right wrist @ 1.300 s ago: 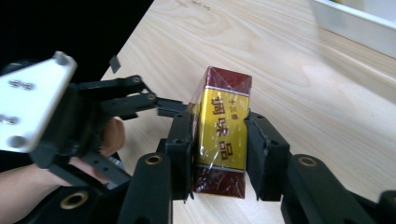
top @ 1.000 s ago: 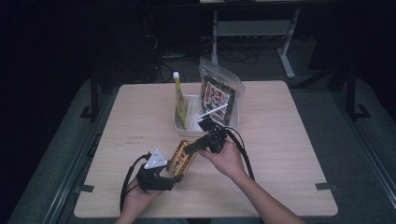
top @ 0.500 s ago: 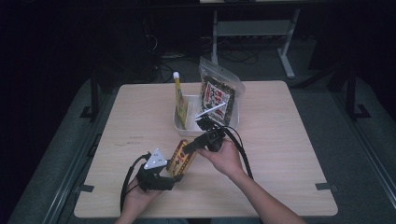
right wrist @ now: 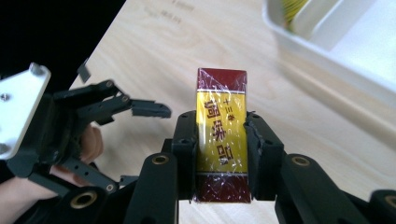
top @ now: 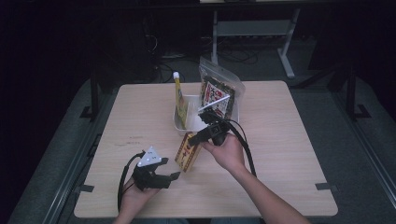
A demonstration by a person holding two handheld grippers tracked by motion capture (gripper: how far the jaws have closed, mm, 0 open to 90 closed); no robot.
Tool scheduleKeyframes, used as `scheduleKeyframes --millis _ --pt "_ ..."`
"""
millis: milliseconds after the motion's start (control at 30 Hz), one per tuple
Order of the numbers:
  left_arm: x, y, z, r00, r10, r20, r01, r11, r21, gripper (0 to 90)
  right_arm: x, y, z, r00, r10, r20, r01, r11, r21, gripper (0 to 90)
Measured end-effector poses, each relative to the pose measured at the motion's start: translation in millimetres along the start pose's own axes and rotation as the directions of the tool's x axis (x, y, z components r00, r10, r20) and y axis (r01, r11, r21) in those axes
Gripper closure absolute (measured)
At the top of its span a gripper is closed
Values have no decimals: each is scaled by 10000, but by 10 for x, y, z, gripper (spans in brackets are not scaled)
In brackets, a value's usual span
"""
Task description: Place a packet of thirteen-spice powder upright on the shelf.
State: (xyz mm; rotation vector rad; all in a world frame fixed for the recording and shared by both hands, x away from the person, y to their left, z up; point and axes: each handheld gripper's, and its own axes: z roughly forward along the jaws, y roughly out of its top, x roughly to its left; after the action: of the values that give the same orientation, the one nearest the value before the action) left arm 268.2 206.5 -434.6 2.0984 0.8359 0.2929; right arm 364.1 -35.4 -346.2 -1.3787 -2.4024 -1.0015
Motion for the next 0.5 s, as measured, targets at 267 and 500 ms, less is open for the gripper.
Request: scheduleKeyframes --millis 267,500 --pt "88 -35 -32 9994 -199 -279 199 9998 -7 251 27 98 -155 9947 -48 1029 65 9999 -159 678" --pt "114 -48 -55 9988 -270 -415 268 9996 -43 249 7 238 -272 9907 19 1362 46 9988 -478 677"
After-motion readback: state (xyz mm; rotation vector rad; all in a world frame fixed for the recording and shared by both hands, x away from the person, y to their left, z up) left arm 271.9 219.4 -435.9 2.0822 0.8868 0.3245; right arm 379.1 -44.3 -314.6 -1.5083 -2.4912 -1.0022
